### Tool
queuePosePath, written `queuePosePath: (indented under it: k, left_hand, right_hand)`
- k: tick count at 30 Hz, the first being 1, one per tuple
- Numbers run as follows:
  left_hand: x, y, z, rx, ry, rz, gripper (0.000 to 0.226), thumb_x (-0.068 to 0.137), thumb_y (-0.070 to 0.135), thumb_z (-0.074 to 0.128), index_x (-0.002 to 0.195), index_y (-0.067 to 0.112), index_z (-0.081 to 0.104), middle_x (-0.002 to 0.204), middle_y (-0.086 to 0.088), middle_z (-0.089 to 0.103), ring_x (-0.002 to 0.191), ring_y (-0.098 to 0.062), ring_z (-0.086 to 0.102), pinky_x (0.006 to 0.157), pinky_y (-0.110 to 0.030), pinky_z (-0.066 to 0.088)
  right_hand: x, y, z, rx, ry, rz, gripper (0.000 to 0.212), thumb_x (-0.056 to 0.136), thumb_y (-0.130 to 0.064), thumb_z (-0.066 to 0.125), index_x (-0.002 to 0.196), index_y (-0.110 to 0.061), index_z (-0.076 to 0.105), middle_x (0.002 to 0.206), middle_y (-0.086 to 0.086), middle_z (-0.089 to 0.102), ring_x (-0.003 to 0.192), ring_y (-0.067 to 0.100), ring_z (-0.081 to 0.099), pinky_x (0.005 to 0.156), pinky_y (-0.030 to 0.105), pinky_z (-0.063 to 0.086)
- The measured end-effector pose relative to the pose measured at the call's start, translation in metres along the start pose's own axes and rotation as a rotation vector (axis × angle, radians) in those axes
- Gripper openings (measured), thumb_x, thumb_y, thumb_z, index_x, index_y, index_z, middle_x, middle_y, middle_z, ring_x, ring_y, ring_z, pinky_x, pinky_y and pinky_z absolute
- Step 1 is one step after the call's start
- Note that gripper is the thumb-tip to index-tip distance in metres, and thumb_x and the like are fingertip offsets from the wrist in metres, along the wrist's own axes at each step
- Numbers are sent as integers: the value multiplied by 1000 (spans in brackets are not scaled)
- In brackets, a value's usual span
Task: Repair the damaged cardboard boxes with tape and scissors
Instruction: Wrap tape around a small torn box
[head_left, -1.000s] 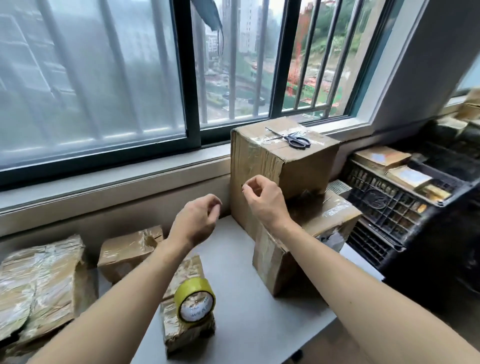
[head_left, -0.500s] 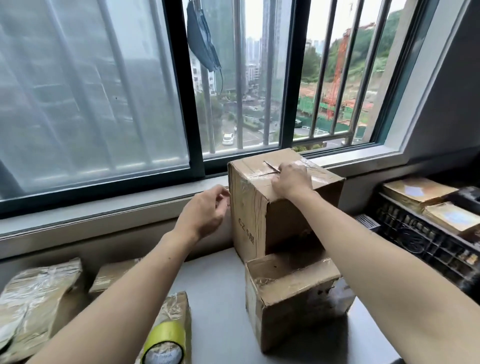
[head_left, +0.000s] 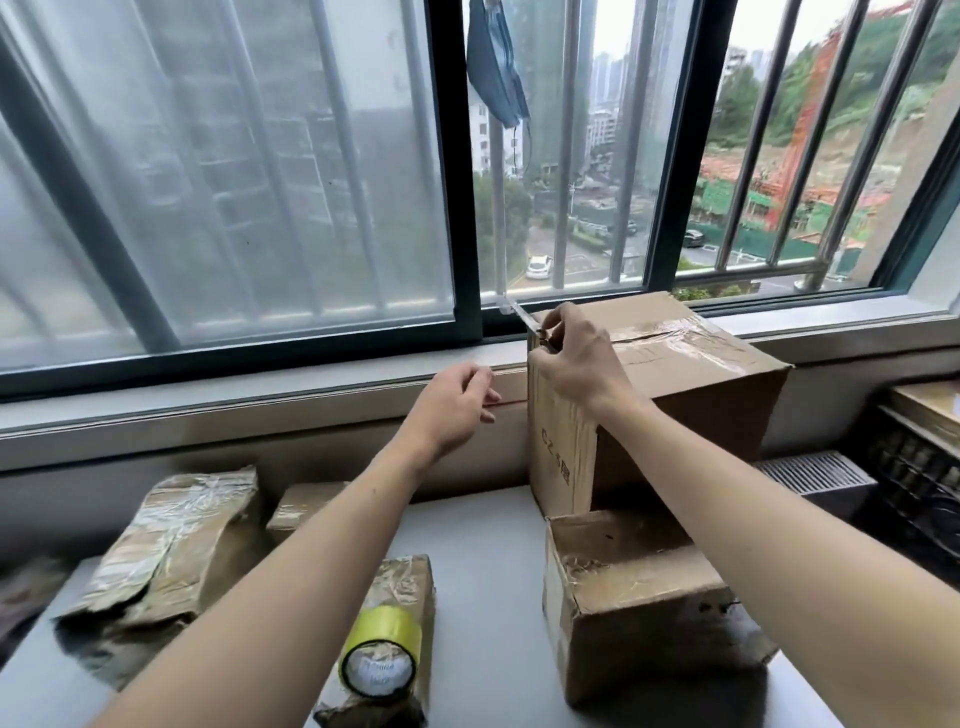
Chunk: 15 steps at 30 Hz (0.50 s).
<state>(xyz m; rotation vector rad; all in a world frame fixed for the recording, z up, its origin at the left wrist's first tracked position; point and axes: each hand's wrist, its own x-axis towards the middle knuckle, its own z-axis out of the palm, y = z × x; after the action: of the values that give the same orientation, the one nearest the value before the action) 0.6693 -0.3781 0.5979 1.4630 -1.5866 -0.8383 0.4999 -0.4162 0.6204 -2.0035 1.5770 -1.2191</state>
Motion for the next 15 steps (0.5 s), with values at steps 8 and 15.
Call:
queuePosePath:
  k: [8,15]
  left_hand:
    - [-21,-29,-31,-258,40,-204,31,102,28,51,77,13,60,71,-3,62,57,-9,58,50,-21,50]
    - [-45,-87,-77,-122,77,-250,30,98,18,52,74,3,63,75,-17,67,66,-30,67,68,-44,61]
  right_hand:
    - [-65,-46,85,103,-170,-102,20,85,-11,63,103,-4,61,96,11,69,88,25,62,79,31,48]
    - [-110,-61,143,-71,-229,-3,40,89,-31,54,122,-14,69,107,10,55,106,27,51,97,40,45]
